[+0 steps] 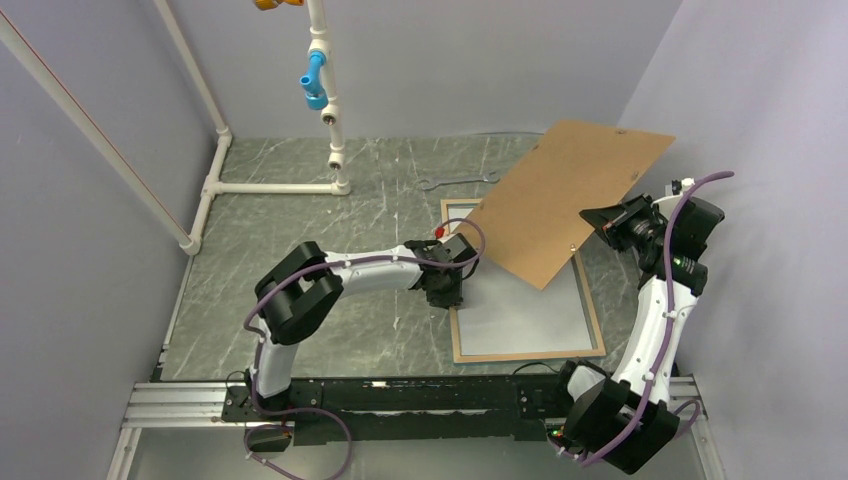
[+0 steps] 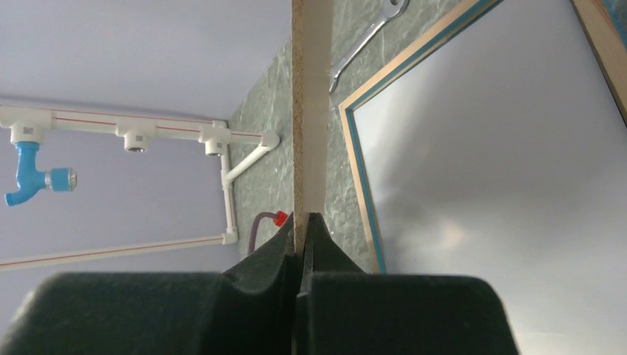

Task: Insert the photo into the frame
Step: Move the photo frame to the center of the board.

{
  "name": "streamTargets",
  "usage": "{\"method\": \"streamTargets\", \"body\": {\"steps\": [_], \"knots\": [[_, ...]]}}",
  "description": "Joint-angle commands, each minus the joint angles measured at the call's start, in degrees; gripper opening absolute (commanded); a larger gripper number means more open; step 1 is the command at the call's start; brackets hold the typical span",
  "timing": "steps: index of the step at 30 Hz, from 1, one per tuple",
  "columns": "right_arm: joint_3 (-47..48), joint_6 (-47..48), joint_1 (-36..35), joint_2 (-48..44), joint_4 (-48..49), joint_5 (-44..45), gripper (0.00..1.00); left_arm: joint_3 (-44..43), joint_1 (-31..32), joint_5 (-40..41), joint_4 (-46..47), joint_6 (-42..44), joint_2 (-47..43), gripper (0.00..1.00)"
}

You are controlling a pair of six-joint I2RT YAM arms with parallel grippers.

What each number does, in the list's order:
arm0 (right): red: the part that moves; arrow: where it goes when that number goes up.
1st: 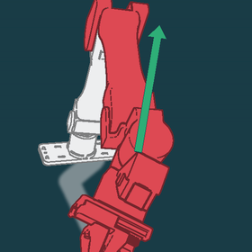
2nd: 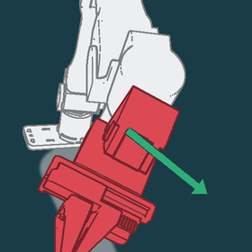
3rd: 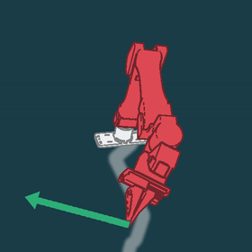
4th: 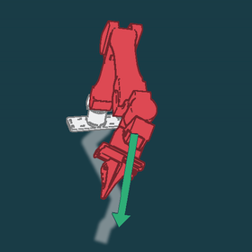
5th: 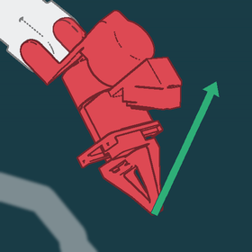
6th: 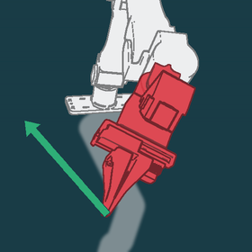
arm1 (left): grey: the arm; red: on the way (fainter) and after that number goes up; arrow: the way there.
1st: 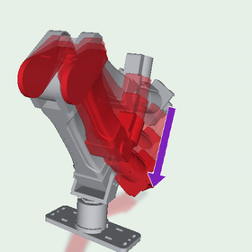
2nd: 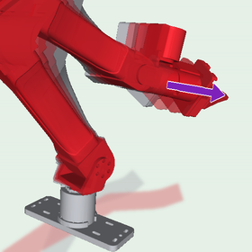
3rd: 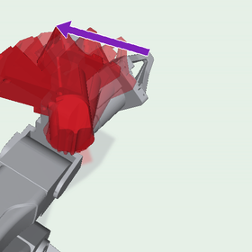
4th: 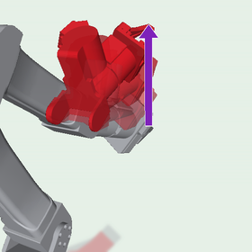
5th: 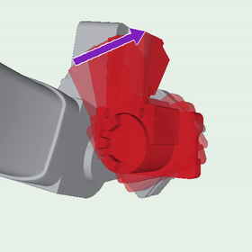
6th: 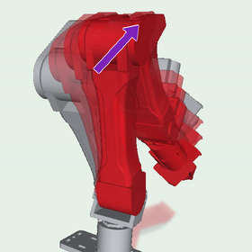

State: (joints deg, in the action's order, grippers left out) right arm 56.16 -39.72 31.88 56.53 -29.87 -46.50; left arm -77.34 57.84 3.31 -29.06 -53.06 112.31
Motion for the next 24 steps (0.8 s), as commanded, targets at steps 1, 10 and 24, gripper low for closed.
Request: {"method": "streamTargets", "body": {"steps": [1, 10, 24], "knots": [[0.96, -1.09, 0.4, -0.5, 5.22, -2.54, 0.0, -2.25, 0.21, 0.29, -4.14, 0.48, 1.25, 0.2], [-1.73, -2.74, 0.31, -0.5, 7.83, -5.57, 0.0, 9.61, -4.26, 0.68, 0.23, -1.43, -7.48, 0.0], [-1.48, 1.66, -4.41, 2.97, 5.64, -8.71, 0.0, 25.53, -8.33, 7.46, -2.66, -3.65, -25.32, 0.0]]}}
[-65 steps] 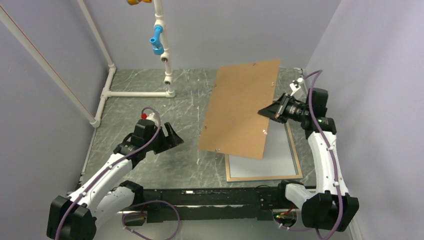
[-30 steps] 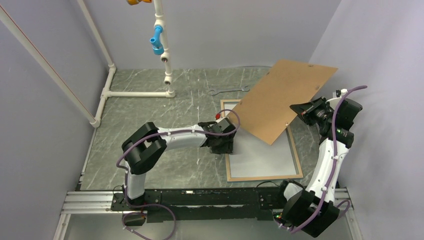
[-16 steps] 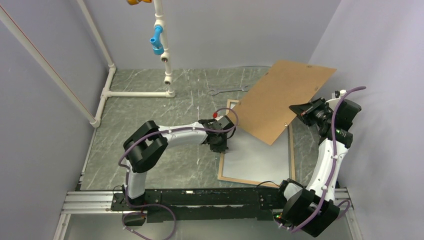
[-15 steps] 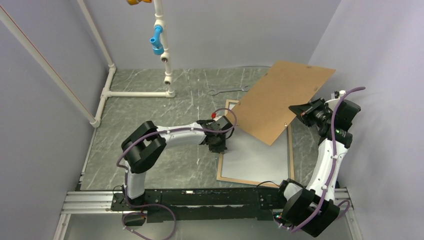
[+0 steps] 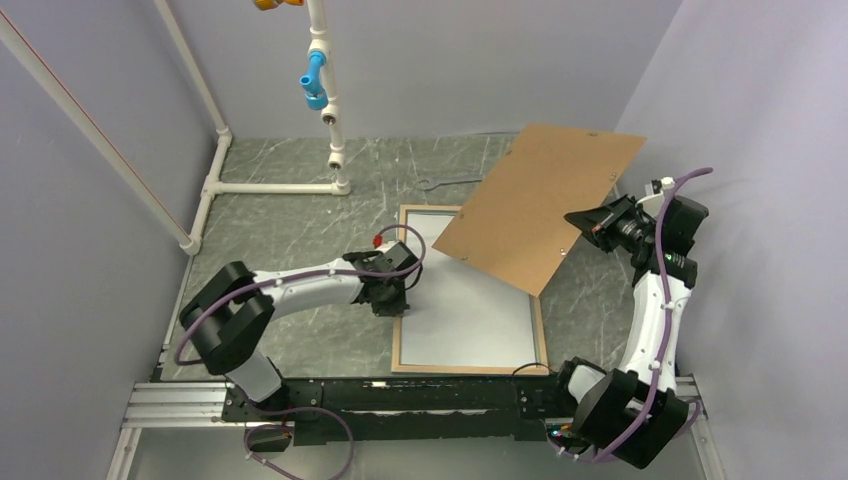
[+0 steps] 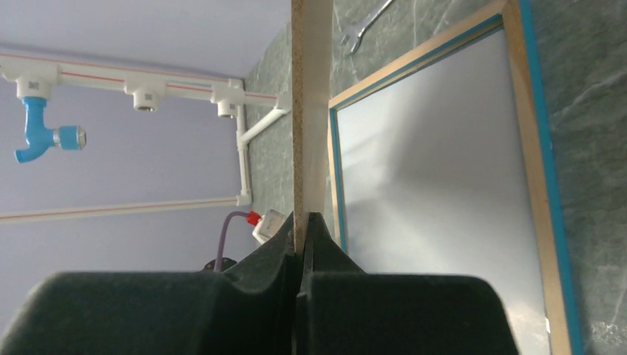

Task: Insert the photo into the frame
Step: Move the photo frame to the center of the board, then place the photo frame item in the photo frame.

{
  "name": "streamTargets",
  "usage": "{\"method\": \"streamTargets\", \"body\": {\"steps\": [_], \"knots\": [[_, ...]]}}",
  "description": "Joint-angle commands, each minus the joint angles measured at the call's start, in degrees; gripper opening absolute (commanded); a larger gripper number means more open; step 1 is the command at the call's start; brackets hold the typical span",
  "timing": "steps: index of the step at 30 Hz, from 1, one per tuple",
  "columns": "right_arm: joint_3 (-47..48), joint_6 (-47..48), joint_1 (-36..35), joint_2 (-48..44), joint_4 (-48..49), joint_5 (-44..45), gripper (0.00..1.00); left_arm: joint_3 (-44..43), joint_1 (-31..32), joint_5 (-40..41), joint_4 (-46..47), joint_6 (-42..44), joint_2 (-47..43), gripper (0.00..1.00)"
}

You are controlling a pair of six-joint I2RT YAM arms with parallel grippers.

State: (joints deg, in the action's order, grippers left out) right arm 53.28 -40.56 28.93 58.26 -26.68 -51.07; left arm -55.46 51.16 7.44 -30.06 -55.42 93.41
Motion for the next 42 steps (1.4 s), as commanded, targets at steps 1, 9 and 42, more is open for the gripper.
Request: {"method": "streamTargets", "body": {"steps": [1, 9, 42], "knots": [[1.47, 2.86, -1.87, 1.63, 2.27, -4.39, 0.0, 5.33, -2.6, 3.03, -1.0, -1.27, -7.79, 0.0], [3.12, 5.52, -9.73, 4.74, 0.18, -2.9, 0.0, 13.45, -5.58, 2.35, 1.37, -2.28, -16.2, 0.0], [5.32, 16.09, -24.58, 13.75, -8.56, -10.5, 0.0, 30.75, -28.82, -23.63, 18.07, 6.72, -37.31, 0.7]]}}
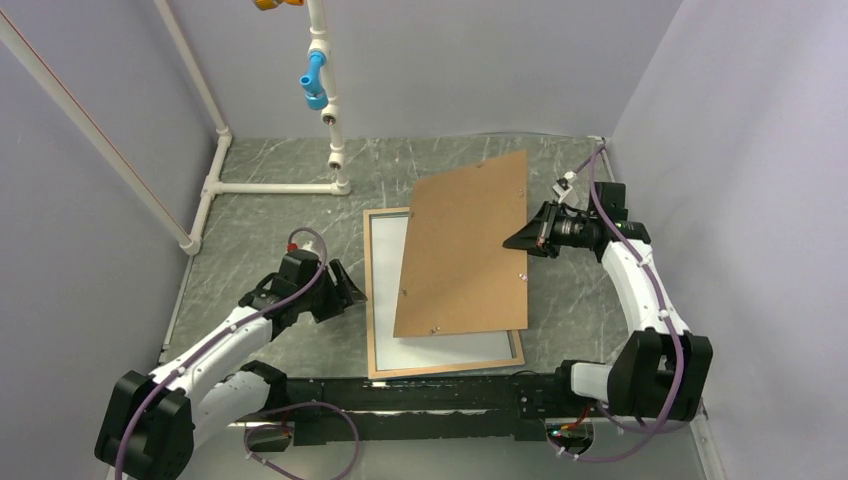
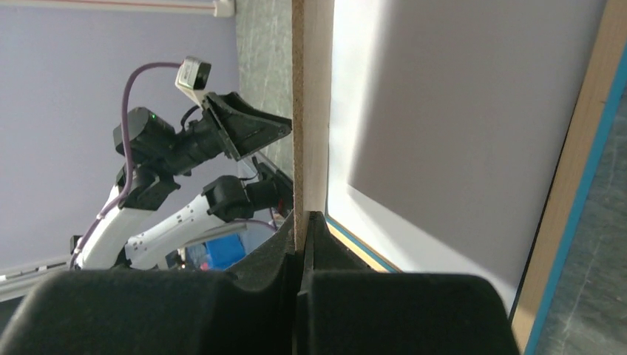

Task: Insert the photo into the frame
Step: Place the photo frame item in the photo frame.

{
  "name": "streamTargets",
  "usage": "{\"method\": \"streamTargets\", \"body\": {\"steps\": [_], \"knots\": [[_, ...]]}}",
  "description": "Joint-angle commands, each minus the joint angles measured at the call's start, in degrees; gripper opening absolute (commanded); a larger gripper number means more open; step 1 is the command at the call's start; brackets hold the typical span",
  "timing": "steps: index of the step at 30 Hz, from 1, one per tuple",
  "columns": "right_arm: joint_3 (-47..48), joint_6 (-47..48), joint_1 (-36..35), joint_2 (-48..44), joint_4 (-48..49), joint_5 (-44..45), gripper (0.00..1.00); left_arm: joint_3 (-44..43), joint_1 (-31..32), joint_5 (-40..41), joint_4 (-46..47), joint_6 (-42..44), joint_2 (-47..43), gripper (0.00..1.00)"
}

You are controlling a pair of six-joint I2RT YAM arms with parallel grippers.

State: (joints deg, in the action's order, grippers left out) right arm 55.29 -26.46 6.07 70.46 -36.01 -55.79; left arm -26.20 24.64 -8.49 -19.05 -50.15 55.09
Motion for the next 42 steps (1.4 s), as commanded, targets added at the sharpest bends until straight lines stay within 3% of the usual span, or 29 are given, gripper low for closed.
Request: {"method": "streamTargets", "body": {"steps": [1, 17, 24, 42], "knots": [[3.33, 2.09, -2.42, 2.13, 0.84, -6.16, 0.0, 2.03, -2.65, -8.69, 8.33, 1.41, 1.9, 0.69], [2.76, 3.72, -11.37, 7.02, 1.29, -6.72, 0.0, 3.79, -3.15, -7.77, 10.87, 1.97, 7.46, 0.49], [2.64, 3.72, -12.05, 8.07, 1.38, -5.4, 0.0, 4.69, -3.13, -10.6, 15.96, 1.2, 11.56, 0.43], [1.36, -4.42, -12.21, 9.79, 12.06, -2.08, 0.0, 2.98, -3.11, -8.85, 13.83, 2.7, 18.65, 0.31]]}}
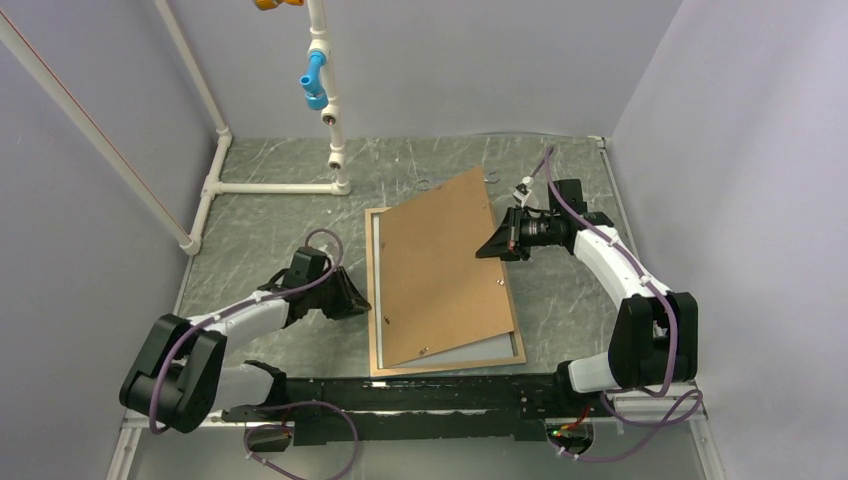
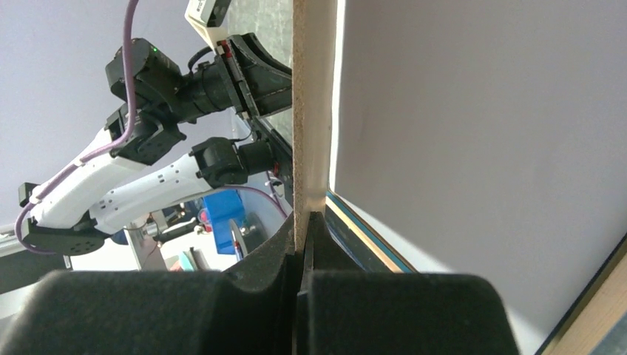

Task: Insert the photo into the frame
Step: Place the photo frame item in the photo frame.

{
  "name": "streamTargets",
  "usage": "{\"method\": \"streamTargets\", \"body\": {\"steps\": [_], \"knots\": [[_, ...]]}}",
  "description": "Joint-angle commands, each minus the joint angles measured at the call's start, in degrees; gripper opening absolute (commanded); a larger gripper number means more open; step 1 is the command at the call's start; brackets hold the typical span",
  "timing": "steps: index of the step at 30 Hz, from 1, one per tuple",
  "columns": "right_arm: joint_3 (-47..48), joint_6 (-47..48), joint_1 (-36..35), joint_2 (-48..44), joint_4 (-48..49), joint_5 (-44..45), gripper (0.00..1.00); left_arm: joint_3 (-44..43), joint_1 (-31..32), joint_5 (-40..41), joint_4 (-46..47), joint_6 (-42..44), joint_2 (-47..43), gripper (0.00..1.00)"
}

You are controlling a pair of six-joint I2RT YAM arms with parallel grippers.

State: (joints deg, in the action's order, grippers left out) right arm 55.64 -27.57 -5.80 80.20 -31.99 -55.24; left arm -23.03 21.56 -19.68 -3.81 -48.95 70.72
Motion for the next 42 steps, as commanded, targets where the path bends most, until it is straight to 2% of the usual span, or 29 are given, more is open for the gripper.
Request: {"method": "streamTargets", "body": {"steps": [1, 8, 14, 24, 30, 37, 42], "knots": [[1.09, -3.17, -0.39, 0.52, 8.08, -2.53, 0.0, -0.3, -0.03, 2.01, -1.07, 1.57, 3.52, 0.31], [2.05, 0.38, -0.7, 2.2, 5.68, -2.05, 0.0, -1.23, 0.03, 2.18, -1.99, 2.25, 5.73, 0.27], [2.5, 4.23, -0.91, 3.45, 3.27, -2.73, 0.0, -2.86, 0.04, 5.86, -7.25, 3.95, 4.5, 0.24], [8.78, 10.05, -1.23, 7.01, -4.47, -0.53, 0.0, -3.9, 0.06, 6.02, -8.72, 4.73, 4.67, 0.23], [8.05, 8.4, -1.36, 7.45, -2.28, 0.08, 0.0, -4.26, 0.06, 6.3, -9.48, 5.16, 4.87, 0.23], [1.22, 4.28, -1.92, 4.59, 3.76, 0.85, 0.0, -4.83, 0.06, 6.15, -10.06, 5.52, 4.61, 0.23], [-0.62, 4.71, -3.43, 5.35, 3.71, 1.67, 0.0, -4.76, 0.01, 5.49, -9.67, 5.62, 4.22, 0.24]]}}
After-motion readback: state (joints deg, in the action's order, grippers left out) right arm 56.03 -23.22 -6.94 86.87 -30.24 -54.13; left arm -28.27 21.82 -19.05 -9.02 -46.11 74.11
